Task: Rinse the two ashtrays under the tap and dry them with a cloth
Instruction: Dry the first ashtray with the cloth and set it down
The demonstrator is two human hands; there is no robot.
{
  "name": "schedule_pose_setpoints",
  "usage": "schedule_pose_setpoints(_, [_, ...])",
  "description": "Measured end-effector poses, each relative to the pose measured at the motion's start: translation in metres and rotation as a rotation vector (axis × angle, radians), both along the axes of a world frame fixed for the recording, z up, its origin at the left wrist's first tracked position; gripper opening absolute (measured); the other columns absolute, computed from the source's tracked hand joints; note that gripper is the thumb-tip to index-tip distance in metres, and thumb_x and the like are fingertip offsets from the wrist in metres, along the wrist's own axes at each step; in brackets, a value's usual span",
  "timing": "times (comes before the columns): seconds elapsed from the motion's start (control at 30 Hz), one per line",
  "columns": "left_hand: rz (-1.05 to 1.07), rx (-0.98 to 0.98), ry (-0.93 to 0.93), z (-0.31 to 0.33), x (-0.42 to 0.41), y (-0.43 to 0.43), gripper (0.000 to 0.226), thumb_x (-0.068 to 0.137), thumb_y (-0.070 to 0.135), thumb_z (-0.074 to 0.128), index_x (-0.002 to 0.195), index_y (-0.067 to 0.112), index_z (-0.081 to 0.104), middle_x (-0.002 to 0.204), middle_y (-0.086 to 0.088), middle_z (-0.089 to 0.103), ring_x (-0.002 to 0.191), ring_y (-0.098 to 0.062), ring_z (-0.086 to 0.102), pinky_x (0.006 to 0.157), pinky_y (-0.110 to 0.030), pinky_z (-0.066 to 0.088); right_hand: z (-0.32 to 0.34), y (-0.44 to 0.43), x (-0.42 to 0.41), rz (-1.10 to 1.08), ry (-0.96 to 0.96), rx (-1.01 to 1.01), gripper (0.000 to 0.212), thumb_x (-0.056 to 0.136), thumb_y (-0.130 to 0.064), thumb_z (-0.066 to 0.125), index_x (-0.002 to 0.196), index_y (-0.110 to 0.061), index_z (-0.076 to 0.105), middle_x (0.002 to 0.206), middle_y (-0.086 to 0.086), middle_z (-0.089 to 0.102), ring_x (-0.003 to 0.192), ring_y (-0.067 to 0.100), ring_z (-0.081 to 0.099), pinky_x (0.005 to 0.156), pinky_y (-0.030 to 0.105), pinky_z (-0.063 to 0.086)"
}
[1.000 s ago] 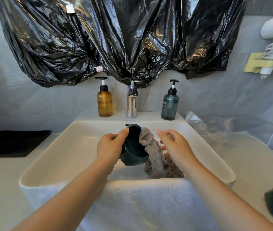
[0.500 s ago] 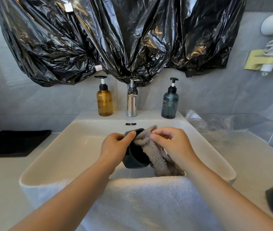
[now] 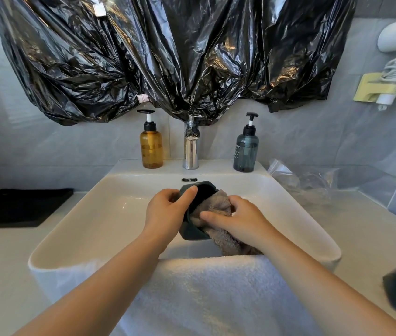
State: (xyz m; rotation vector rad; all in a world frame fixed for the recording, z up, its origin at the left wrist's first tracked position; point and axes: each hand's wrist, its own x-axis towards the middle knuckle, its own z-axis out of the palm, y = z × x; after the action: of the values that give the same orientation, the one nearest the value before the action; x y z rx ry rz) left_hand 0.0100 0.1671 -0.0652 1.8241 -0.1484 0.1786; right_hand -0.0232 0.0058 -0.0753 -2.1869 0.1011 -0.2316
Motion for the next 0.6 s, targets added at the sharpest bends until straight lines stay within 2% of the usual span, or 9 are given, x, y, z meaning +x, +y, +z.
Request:
schedule_pose_setpoints(0.1, [-0.007, -0.022, 0.004, 0.000, 0.001, 0.000, 0.034, 0.087, 0.045, 0.061, 0.097, 0.013, 0.068, 0.089, -0.003, 0.069, 0.085, -0.019, 0.065, 0.074, -0.036, 0.056, -0.002, 0.001, 0.003, -0.014, 0.009, -0.065, 0.050, 0.071, -0.052, 0.077, 0.107, -0.021, 0.061, 0.099, -0.008, 0.065, 0.089, 0.007, 0.060, 0.065, 0.019, 0.045])
schedule_pose_setpoints(0.27, [-0.056, 0.009, -0.042, -0.002, -0.001, -0.001, 0.028, 0.086, 0.044, 0.063, 0.095, 0.018, 0.069, 0.089, 0.001, 0.070, 0.085, -0.016, 0.065, 0.076, -0.032, 0.056, -0.004, -0.004, 0.005, -0.040, -0.023, -0.107, 0.019, 0.075, -0.027, 0.077, 0.088, -0.017, 0.067, 0.083, -0.005, 0.066, 0.080, 0.011, 0.061, 0.056, 0.016, 0.039])
schedule_pose_setpoints(0.37, [-0.080, 0.037, -0.061, -0.003, -0.003, -0.003, 0.025, 0.086, 0.044, 0.063, 0.097, 0.022, 0.066, 0.092, 0.004, 0.069, 0.088, -0.013, 0.064, 0.080, -0.033, 0.056, -0.004, -0.006, 0.006, -0.093, -0.013, -0.174, 0.010, 0.079, -0.022, 0.073, 0.085, -0.016, 0.067, 0.079, -0.003, 0.062, 0.076, 0.013, 0.057, 0.051, 0.015, 0.034])
schedule_pose_setpoints(0.47, [-0.062, 0.040, -0.075, -0.003, -0.002, -0.002, 0.026, 0.087, 0.045, 0.061, 0.099, 0.022, 0.066, 0.092, 0.006, 0.067, 0.088, -0.011, 0.063, 0.078, -0.031, 0.055, -0.003, -0.008, 0.005, -0.067, -0.046, -0.120, 0.017, 0.082, -0.030, 0.072, 0.085, -0.014, 0.067, 0.080, -0.003, 0.065, 0.080, 0.015, 0.061, 0.057, 0.018, 0.040])
schedule_pose_setpoints(0.53, [-0.037, 0.019, -0.083, -0.003, -0.001, -0.001, 0.029, 0.087, 0.044, 0.062, 0.102, 0.020, 0.067, 0.092, 0.006, 0.068, 0.088, -0.012, 0.063, 0.078, -0.032, 0.055, 0.000, -0.004, 0.000, 0.042, -0.021, 0.042, 0.028, 0.079, -0.038, 0.075, 0.098, -0.019, 0.068, 0.089, -0.007, 0.071, 0.087, 0.010, 0.066, 0.073, 0.023, 0.051])
schedule_pose_setpoints(0.6, [-0.023, 0.006, -0.084, -0.003, 0.000, 0.000, 0.031, 0.087, 0.044, 0.062, 0.103, 0.018, 0.067, 0.092, 0.005, 0.068, 0.088, -0.012, 0.063, 0.077, -0.032, 0.055, 0.002, -0.001, -0.005, 0.124, 0.026, 0.127, 0.044, 0.073, -0.035, 0.081, 0.111, -0.025, 0.060, 0.101, -0.014, 0.069, 0.095, 0.003, 0.064, 0.081, 0.022, 0.051])
